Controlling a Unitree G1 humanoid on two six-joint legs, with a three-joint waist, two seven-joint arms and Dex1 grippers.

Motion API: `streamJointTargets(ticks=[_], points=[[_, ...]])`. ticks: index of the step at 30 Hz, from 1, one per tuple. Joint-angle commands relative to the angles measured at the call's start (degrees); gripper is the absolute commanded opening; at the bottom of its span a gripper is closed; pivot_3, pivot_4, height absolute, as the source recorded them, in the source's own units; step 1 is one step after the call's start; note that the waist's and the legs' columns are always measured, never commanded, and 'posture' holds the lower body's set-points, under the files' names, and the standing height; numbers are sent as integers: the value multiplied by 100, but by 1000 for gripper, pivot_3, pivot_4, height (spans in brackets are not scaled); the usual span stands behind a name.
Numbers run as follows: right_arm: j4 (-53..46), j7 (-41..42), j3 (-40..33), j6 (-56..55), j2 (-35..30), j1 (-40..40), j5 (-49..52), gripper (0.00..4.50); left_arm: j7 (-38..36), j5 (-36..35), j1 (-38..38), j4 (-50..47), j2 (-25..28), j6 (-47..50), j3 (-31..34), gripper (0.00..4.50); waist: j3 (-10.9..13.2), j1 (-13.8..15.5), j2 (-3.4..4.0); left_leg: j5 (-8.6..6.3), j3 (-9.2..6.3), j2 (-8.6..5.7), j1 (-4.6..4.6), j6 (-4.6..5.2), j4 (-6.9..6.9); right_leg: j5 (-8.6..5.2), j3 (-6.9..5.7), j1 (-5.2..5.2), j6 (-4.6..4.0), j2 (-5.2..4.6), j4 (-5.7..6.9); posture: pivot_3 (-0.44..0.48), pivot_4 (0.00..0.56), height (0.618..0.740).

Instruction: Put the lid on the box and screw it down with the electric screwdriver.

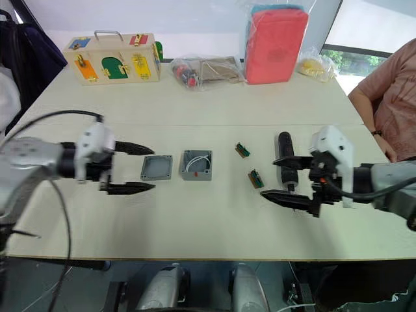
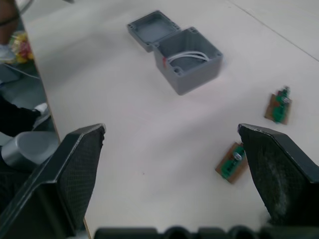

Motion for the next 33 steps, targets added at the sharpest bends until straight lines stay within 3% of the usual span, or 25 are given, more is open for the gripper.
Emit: streamJointTargets(ticks=[1,8,16,27,33], points=[[-244,-362,75,-103,163,-159,59,4500,-310,534,-539,669,-385,-571,-551,4449,0,-8,-1,0,-1,-1,1,0,3,1,1,0,1,0,6,0,150,730],[-635,-1023,145,-99,535,29,168,4500,-528,1651,-1508,2681,-1602,-2012,-1456,4449,2,8,-8,1,-19,-7,-5,2,14,1,-8,2,3,0,15,0,150,730],[-900,-1436,72,-119,658,229,415,4500,-719,2244,-1927,3880,-2093,-2919,-1651,4449,3,-2,-9,1,-30,-6,-8,3,16,2,-12,-4,4,2,24,0,150,730],[-1002,-1799,62,-198,657,369,630,4500,-1162,2420,-2327,4688,-2436,-3382,-1627,177,3,-4,-9,1,-29,-6,-10,3,18,2,-12,-4,6,1,23,0,150,730],[-970,-1839,109,-195,603,298,679,4500,-2031,2233,-2518,5034,-2542,-4005,-1602,31,3,2,-9,1,-29,-6,-11,3,18,3,-13,-4,6,1,22,0,150,730]])
